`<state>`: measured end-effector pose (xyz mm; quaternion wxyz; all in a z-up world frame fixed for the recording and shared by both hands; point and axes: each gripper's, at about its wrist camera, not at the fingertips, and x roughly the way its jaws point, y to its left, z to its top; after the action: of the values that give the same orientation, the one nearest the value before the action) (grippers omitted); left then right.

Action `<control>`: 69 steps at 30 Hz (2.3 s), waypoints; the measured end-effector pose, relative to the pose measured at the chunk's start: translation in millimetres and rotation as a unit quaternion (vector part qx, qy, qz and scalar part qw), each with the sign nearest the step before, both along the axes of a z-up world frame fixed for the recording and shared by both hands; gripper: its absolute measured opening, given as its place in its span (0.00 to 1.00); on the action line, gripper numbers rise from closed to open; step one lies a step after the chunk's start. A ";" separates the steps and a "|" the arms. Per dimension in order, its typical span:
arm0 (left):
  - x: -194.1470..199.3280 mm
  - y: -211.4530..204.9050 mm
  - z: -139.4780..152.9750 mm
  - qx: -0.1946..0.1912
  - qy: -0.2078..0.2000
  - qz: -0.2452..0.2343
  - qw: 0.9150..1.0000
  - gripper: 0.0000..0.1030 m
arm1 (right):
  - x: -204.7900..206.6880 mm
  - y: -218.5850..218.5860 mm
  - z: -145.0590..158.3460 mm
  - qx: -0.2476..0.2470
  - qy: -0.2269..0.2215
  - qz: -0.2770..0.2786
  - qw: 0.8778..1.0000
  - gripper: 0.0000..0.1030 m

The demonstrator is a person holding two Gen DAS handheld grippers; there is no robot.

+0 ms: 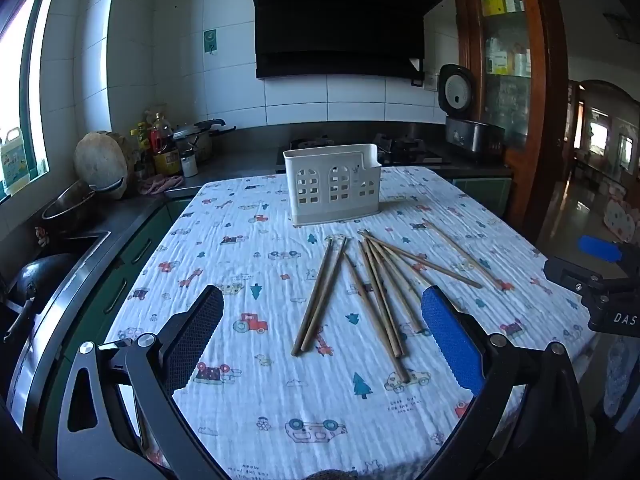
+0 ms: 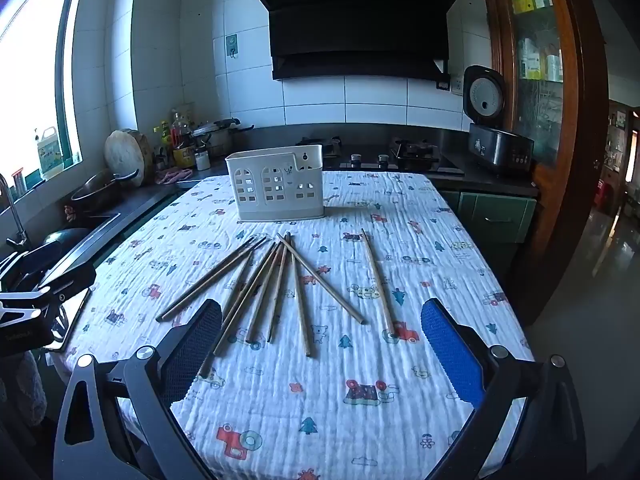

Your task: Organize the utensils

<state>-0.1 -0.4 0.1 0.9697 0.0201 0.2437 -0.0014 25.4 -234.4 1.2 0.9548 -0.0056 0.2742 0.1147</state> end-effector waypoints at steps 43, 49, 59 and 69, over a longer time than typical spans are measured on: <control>-5.2 1.7 0.8 -0.010 0.002 0.000 1.000 0.95 | -6.2 1.0 3.0 0.004 -0.005 0.005 1.000 0.94; -5.2 1.3 0.8 -0.010 0.002 0.000 1.000 0.95 | -6.5 1.2 2.6 0.004 -0.005 0.005 1.000 0.94; -5.5 2.1 0.4 -0.010 0.001 -0.001 1.000 0.95 | -8.0 2.0 2.7 0.003 -0.005 0.006 1.000 0.94; -6.8 1.6 0.4 -0.011 0.001 0.000 1.000 0.95 | -7.7 2.7 2.0 0.002 -0.004 0.006 1.000 0.94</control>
<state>-6.9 1.2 0.5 0.9696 0.0089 0.2446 -0.0039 17.6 -231.7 3.2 0.9553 -0.0057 0.2698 0.1208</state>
